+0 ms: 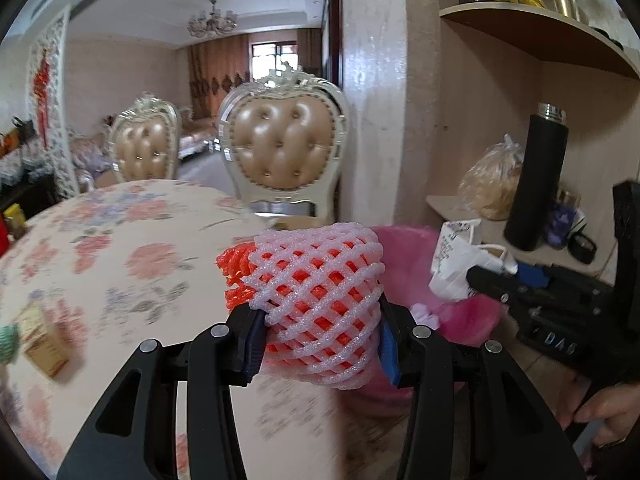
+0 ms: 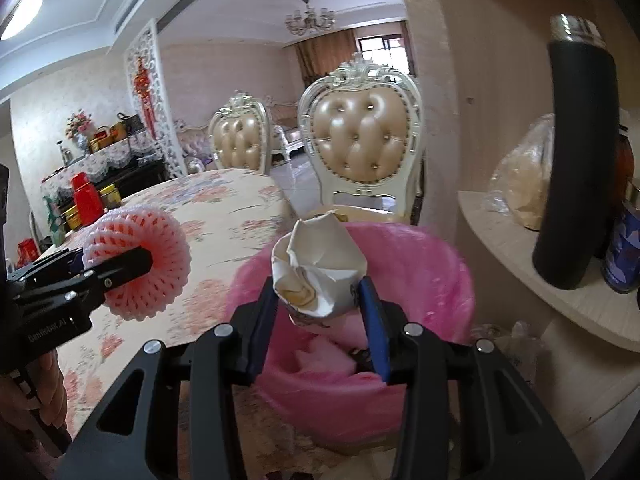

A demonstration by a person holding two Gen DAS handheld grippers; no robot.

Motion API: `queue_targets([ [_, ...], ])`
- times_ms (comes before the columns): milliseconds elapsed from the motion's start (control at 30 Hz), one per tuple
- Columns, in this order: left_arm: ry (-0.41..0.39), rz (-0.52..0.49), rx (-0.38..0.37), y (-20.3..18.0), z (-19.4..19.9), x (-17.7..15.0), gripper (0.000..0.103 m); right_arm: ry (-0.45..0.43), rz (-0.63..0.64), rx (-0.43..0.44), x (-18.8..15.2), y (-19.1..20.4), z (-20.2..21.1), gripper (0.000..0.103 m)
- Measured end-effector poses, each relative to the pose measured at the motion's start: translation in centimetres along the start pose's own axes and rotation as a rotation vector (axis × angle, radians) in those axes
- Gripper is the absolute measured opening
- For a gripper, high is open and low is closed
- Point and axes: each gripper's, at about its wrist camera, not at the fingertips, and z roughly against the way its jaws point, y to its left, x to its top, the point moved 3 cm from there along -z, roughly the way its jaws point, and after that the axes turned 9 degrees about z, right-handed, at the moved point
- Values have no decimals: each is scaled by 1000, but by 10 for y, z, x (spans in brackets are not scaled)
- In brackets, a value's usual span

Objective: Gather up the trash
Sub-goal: 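Carry the fruit net and paper cup over the pink bin, then open both tools to drop the net and cup into the bin, then move both open tools back over the table toward the remaining trash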

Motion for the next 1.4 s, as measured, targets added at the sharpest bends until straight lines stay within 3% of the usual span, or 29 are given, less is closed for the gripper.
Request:
queue_targets([
  [300, 48, 12, -96, -31, -57, 19, 46, 16, -22, -24, -3, -38, -26, 42],
  [333, 56, 16, -112, -34, -65, 20, 49, 21, -23, -25, -5, -41, -28, 44],
  [367, 62, 17, -117, -35, -69, 19, 51, 27, -25, -23, -6, -44, -29, 53],
  [400, 67, 15, -115, -37, -74, 20, 61, 26, -31, -26, -7, -47, -29, 56],
  [433, 63, 13, -96, -38, -77, 19, 77, 21, -38, -35, -8, -51, -27, 57],
  [467, 51, 17, -88, -38, -78, 19, 81, 21, -42, -39, -9, -54, -26, 58],
  [733, 24, 56, -13, -10, -62, 14, 91, 24, -69, -56, -17, -63, -13, 58],
  [1067, -9, 94, 136, 43, 10, -8, 93, 4, -13, 30, -11, -5, 7, 60],
  [1233, -31, 90, 232, 80, 55, -28, 93, 5, 34, 93, -5, 43, 11, 61],
  [1400, -38, 152, 311, 126, 94, -46, 93, 12, 107, 178, 1, 108, 8, 65],
])
